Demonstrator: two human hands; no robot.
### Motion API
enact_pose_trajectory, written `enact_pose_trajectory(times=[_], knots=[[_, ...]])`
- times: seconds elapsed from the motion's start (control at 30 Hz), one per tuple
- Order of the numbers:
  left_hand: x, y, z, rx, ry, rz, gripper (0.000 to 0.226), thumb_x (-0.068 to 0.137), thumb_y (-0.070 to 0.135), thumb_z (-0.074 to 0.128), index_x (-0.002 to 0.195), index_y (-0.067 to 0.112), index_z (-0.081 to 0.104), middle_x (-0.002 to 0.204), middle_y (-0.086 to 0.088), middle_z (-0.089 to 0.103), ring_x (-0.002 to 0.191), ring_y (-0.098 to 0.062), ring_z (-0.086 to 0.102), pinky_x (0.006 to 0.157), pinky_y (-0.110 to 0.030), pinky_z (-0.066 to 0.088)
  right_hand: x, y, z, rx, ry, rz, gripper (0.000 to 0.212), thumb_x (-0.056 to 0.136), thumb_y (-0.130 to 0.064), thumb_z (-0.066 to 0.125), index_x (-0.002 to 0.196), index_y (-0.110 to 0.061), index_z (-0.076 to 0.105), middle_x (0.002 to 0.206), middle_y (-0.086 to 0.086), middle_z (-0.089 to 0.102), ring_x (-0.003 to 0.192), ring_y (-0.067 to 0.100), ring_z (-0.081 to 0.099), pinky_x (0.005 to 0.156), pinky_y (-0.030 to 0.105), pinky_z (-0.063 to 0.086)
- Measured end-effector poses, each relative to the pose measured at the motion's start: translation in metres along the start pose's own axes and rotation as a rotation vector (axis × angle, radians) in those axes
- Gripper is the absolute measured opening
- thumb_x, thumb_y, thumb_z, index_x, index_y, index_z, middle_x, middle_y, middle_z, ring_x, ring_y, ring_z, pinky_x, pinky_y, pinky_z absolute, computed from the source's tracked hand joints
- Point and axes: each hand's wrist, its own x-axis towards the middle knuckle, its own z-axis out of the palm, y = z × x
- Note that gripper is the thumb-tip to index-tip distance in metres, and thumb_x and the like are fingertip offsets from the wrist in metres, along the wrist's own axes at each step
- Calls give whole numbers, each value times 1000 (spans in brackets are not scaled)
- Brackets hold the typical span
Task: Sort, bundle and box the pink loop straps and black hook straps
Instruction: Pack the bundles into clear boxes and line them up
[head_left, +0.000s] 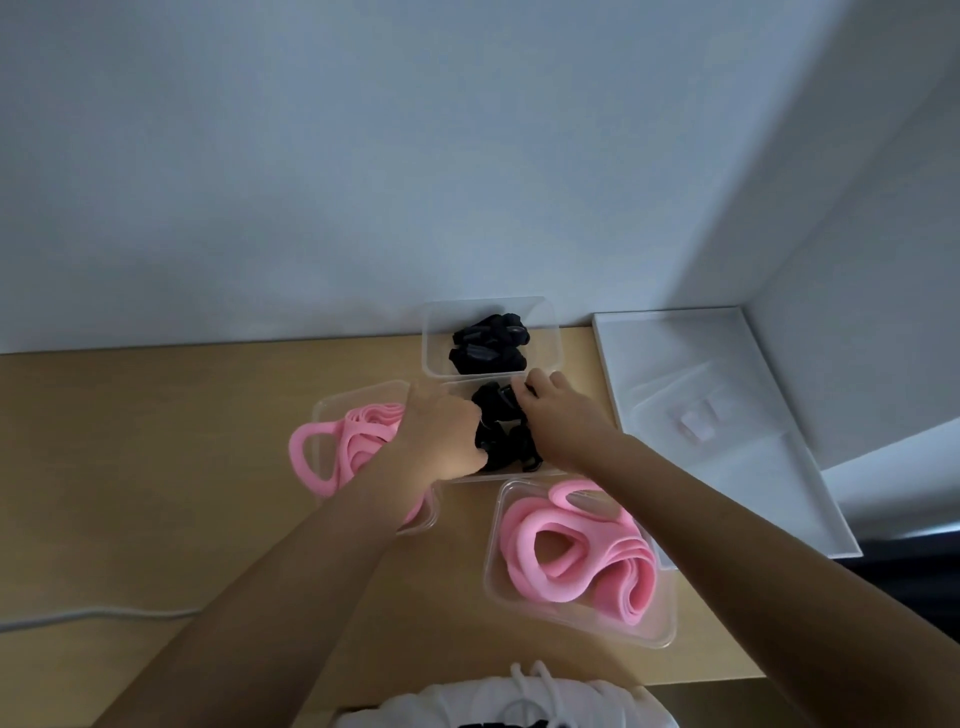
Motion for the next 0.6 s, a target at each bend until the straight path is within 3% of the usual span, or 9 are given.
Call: enact_pose_trajectory(times=[0.1, 0.2, 0.33, 0.47, 0.53, 0.6], knots=[[0, 6, 2, -111, 168, -58, 37, 77, 35, 59, 107, 14, 51, 108, -1, 56, 99, -22, 52, 79, -30, 35, -5, -3, 3, -11, 11, -3, 70, 91, -12, 49, 148, -4, 8, 145, 13, 26, 124, 27, 35, 87, 31, 45], [1, 11, 9, -200, 147, 14, 57, 78, 31, 61, 128, 12, 43, 126, -3, 50, 114, -23, 47, 93, -30, 36, -6, -2, 3, -14, 31, -20, 68, 92, -14, 50, 148, -7, 12, 140, 13, 35, 120, 28, 44, 85, 34, 46], [-3, 14, 9, -245, 191, -5, 55, 79, 28, 59, 131, 14, 44, 126, -4, 49, 114, -24, 48, 92, -31, 37, -5, 4, 1, 136, 91, 10, 44, 91, -15, 47, 134, -13, 38, 127, 7, 49, 114, 26, 50, 78, 35, 44], [-1, 23, -2, -267, 222, -1, 48, 79, 25, 56, 126, 14, 50, 120, -5, 50, 105, -25, 52, 84, -33, 43, -14, 18, -2, 321, 133, -59, 42, 90, -14, 50, 132, -11, 47, 131, 8, 47, 119, 26, 45, 93, 38, 44], [2, 33, -8, -261, 236, 18, 45, 81, 25, 54, 125, 16, 51, 121, -3, 50, 108, -23, 50, 85, -38, 46, -21, 26, -2, 371, 177, -57, 38, 91, -12, 51, 128, -8, 51, 128, 10, 48, 117, 25, 46, 95, 34, 42], [6, 46, -13, -278, 267, 62, 43, 84, 25, 52, 127, 18, 50, 125, -1, 49, 114, -21, 47, 86, -33, 44, -31, 36, -2, 413, 220, -16, 35, 92, -13, 51, 126, -6, 52, 127, 9, 49, 117, 24, 46, 95, 31, 40]])
